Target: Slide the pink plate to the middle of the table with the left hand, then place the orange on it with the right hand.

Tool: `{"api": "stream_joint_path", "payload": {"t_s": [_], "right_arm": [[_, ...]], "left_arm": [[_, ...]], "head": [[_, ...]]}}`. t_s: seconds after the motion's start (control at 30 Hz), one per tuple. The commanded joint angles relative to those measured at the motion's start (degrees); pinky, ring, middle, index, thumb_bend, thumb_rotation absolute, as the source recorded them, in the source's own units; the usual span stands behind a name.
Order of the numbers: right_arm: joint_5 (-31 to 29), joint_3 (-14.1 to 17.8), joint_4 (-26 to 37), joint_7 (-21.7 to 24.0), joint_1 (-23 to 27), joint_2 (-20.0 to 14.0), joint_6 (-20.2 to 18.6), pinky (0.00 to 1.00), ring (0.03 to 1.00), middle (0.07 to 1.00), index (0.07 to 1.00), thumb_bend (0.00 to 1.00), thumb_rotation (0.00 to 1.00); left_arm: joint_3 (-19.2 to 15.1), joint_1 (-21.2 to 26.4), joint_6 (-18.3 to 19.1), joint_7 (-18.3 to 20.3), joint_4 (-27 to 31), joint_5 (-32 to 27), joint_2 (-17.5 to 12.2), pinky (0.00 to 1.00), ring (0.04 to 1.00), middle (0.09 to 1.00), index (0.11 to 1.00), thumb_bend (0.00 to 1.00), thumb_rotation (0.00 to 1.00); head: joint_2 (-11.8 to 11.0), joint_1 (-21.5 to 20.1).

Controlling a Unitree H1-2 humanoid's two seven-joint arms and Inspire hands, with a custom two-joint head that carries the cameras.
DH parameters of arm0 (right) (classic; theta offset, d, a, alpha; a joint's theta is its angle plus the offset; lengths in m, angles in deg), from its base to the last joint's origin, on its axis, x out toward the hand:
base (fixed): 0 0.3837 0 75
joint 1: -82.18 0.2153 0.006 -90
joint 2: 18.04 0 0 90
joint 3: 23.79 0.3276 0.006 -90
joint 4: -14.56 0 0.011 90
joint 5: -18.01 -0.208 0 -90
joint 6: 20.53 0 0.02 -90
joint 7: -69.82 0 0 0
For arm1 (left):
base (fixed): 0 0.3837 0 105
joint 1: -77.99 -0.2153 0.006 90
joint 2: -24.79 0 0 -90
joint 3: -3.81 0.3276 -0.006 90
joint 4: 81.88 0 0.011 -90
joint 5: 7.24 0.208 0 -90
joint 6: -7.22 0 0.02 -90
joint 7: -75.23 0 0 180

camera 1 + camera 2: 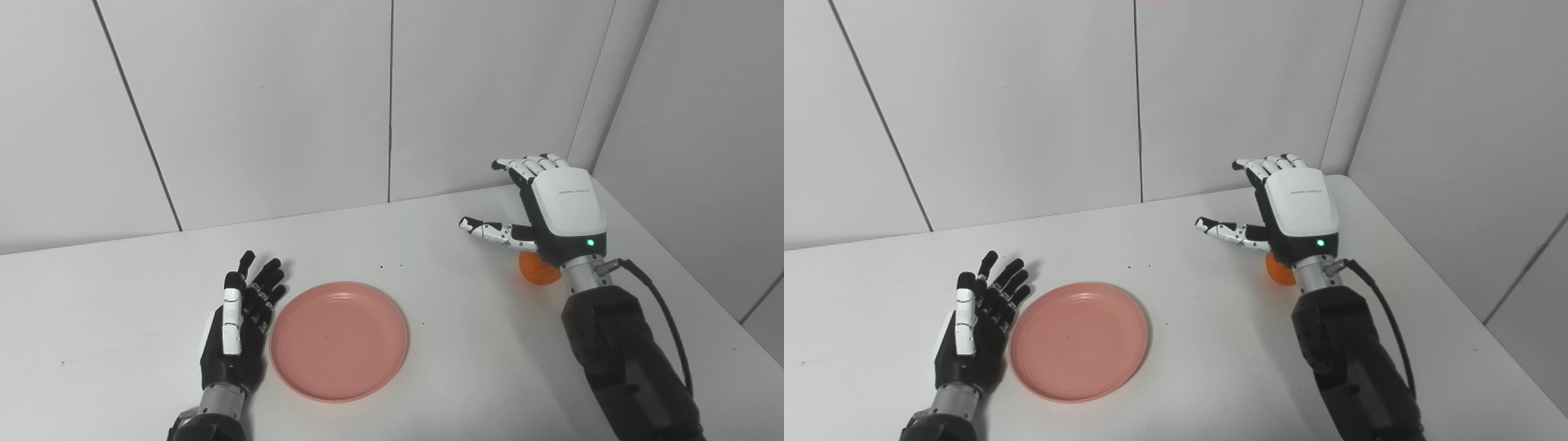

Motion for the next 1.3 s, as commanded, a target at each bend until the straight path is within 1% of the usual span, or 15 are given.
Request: {"api": "stream_joint_path", "payload": {"t_s": [0.0,0.13,0.2,0.33,0.63,0.8,0.97,1.27], "right_arm": [[-0.10,0.99,0.35,0.37,1.81,-2.11,-1.57,0.88,0.803,0.757,0.731,0.87,1.00],[-1.27,1.50,-1.59,0.04,1.33,-3.09,-1.05,0.88,0.829,0.791,0.769,0.86,1.00],[-1.75,1.58,-3.09,-1.08,1.23,-3.51,-0.33,0.85,0.822,0.787,0.780,0.86,1.00],[-2.45,1.11,-6.27,-3.32,1.46,-4.43,0.62,0.82,0.810,0.774,0.781,0.86,1.00],[-5.18,-0.33,-11.90,-3.92,2.90,-6.07,0.59,0.82,0.806,0.773,0.784,0.84,1.00],[-6.70,-1.04,-14.12,-4.31,3.48,-5.83,0.05,0.82,0.794,0.767,0.781,0.83,1.00],[-7.87,-1.84,-16.00,-4.70,3.82,-5.71,0.03,0.82,0.787,0.762,0.781,0.81,1.00],[-9.01,-3.40,-19.04,-5.29,4.41,-5.32,-0.45,0.83,0.793,0.769,0.786,0.83,1.00]], "left_arm": [[0.01,-2.32,3.19,-0.26,-2.11,-0.14,-0.02,0.92,0.910,0.880,0.970,0.70,0.88],[0.13,-2.39,3.31,-0.11,-1.96,-0.20,-0.03,0.92,0.904,0.875,0.971,0.70,0.89],[0.20,-2.47,3.45,-0.26,-1.81,-0.16,-0.04,0.92,0.902,0.874,0.970,0.69,0.89],[0.29,-2.63,3.43,-0.29,-1.62,-0.14,-0.16,0.90,0.897,0.869,0.969,0.69,0.89],[0.11,-2.79,3.87,-0.49,-1.47,-0.49,-0.19,0.90,0.891,0.857,0.968,0.69,0.88],[0.33,-2.99,3.74,-0.29,-1.31,-0.49,-0.09,0.92,0.891,0.858,0.972,0.68,0.89],[0.36,-3.10,3.95,-0.74,-0.98,-0.21,-0.04,0.91,0.898,0.867,0.972,0.69,0.89],[0.24,-3.09,3.79,-0.61,-1.14,-0.36,-0.09,0.92,0.904,0.866,0.973,0.69,0.89]], "head": [[-0.01,0.06],[0.02,0.14],[-0.01,0.21],[-0.02,0.28],[0.18,0.31],[0.42,0.46],[0.56,0.49],[0.61,0.61]]}}
